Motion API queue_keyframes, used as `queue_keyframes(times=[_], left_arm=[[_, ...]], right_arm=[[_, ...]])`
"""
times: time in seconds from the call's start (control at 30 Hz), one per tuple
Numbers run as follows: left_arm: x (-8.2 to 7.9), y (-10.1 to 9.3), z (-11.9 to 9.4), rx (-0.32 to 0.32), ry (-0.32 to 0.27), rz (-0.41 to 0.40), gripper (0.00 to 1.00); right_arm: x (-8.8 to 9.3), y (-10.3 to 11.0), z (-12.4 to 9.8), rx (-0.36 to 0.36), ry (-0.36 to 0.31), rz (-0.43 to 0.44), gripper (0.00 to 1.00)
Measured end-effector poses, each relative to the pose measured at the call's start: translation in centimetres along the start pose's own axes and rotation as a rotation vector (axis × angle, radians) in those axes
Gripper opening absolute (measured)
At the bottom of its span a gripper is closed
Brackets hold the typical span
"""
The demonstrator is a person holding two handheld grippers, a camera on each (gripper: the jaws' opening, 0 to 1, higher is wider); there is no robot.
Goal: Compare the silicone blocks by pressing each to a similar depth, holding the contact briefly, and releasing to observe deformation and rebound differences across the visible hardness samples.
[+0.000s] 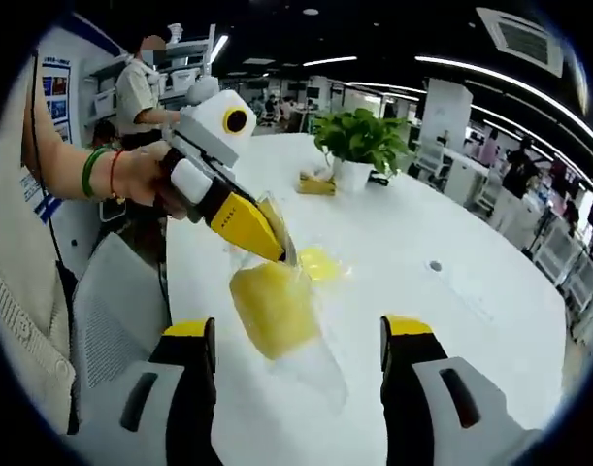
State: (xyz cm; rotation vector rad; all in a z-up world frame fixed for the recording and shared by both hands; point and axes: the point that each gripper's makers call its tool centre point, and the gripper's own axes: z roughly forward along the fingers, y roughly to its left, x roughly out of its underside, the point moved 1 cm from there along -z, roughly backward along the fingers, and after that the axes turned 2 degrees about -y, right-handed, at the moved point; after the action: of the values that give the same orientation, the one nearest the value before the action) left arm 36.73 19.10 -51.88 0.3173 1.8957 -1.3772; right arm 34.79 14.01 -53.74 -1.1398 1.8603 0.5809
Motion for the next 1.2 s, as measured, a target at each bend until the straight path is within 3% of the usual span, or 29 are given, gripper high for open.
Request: queue_keyframes(times=[0.23,0.43,0.77,0.9,1.2], left_arm=[[0.7,2.4,2.6,-0.031,-0.003,-0.030,0.00],[0.8,4.1,5.4,-0.032,-0.012,-0.057,0.00],[0.8,6.9,9.5,-0.023,-0.016,-0.133,0.00],[1.0,8.3,10.2,-0.043,-0.013,-0.149,0.00],[0.3,12.1,10.2,-0.117,-0.081,-0.235,0.00]], right_arm=[[2.2,-0.2,-3.1,0.103,-0.044,0.126,0.68],[3.9,-0.3,-4.1,0.157,-0.070,0.231,0.66],[7.0,-1.0,-5.1,0.180,0.000,0.289,0.64],[7.2,-1.5,-5.1,0.186,-0.007,0.317,0.64],[8.8,-2.2,-4.5,0.184,0.043,0.335,0.62]])
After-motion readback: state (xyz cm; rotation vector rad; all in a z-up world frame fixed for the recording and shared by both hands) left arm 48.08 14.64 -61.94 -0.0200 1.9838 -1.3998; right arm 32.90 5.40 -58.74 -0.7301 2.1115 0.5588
